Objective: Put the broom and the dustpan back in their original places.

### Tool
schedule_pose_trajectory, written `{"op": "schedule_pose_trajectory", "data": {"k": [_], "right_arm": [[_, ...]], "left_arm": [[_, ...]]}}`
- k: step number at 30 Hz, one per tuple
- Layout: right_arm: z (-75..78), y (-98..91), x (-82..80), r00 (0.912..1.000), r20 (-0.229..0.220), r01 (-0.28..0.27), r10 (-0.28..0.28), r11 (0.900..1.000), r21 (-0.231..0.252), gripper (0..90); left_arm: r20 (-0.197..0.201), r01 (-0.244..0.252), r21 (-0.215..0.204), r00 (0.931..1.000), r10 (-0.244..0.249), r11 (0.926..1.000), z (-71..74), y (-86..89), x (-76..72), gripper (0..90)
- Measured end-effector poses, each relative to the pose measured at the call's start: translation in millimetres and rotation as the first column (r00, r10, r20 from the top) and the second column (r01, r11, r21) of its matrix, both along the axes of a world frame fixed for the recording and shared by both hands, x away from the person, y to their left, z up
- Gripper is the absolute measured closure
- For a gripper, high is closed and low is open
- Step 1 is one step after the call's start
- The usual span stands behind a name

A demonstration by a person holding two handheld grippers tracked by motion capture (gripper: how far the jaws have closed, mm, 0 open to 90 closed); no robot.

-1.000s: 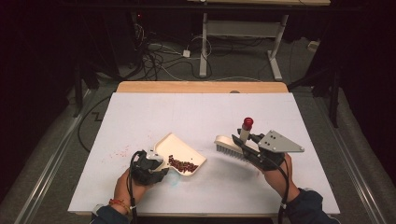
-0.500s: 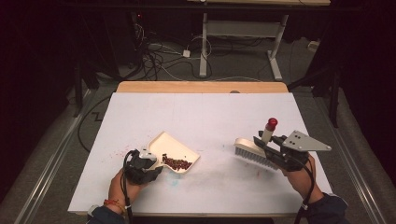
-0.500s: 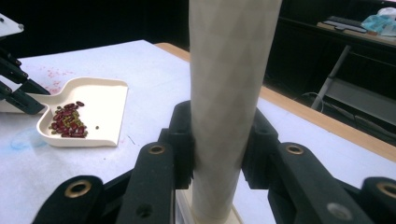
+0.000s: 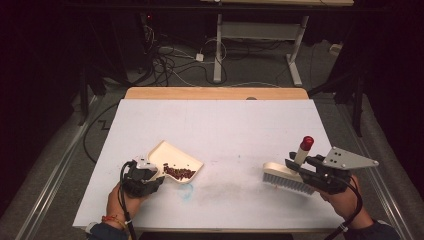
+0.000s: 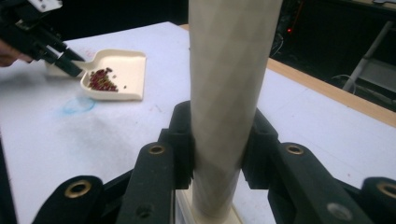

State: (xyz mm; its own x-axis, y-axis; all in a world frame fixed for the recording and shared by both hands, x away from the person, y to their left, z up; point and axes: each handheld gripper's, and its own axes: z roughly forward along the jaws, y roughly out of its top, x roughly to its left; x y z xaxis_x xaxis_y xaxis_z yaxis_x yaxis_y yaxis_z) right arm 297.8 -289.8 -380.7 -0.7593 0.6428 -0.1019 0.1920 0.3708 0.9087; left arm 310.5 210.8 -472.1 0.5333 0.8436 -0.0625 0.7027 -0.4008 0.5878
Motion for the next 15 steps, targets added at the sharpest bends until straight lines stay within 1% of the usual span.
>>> {"op": "schedule_pose_trajectory", "data": {"k": [2, 5, 7, 9, 11, 14, 15], "right_arm": [[1.3, -3.0, -3.0, 1.0, -0.004, -0.004, 0.004, 0.9999, -0.009, 70.0], [2.5, -7.6, -5.2, 0.9998, -0.015, -0.009, 0.009, 0.9997, -0.024, 70.0], [3.4, -9.9, -5.8, 0.9992, -0.04, -0.01, 0.008, 0.9992, -0.039, 69.9], [4.3, -11.4, -6.3, 0.9995, -0.032, 0.001, -0.003, 0.9988, -0.05, 69.9], [3.9, -12.4, -4.1, 0.9991, -0.042, 0.004, -0.006, 0.9989, -0.047, 70.0], [-0.2, -14.1, 3.5, 0.9968, -0.078, -0.022, 0.017, 0.9983, -0.054, 69.9], [-2.2, -14.5, 7.1, 0.996, -0.088, -0.017, 0.012, 0.9983, -0.056, 69.9]], "left_arm": [[0.01, -0.014, 0.003, 0.9999, 0.014, 0.9999, 1.9, 2.9, -0.5, 63.7], [0.012, -0.033, -0.003, 0.9994, 0.033, 0.9995, 1.7, 6.7, 0.9, 63.7], [0.014, -0.042, 0.0, 0.999, 0.042, 0.9991, 1.2, 8.2, 1.8, 63.7], [0.015, -0.055, 0.001, 0.9984, 0.055, 0.9985, 0.1, 9.2, 3.6, 63.7], [0.013, -0.069, -0.002, 0.9976, 0.069, 0.9976, -1.4, 9.2, 6.6, 63.7], [0.015, -0.091, 0.011, 0.9957, 0.091, 0.9958, -4.0, 5.7, 12.5, 63.7], [0.01, -0.101, 0.009, 0.9949, 0.101, 0.9949, -6.1, 4.1, 14.7, 63.7]]}}
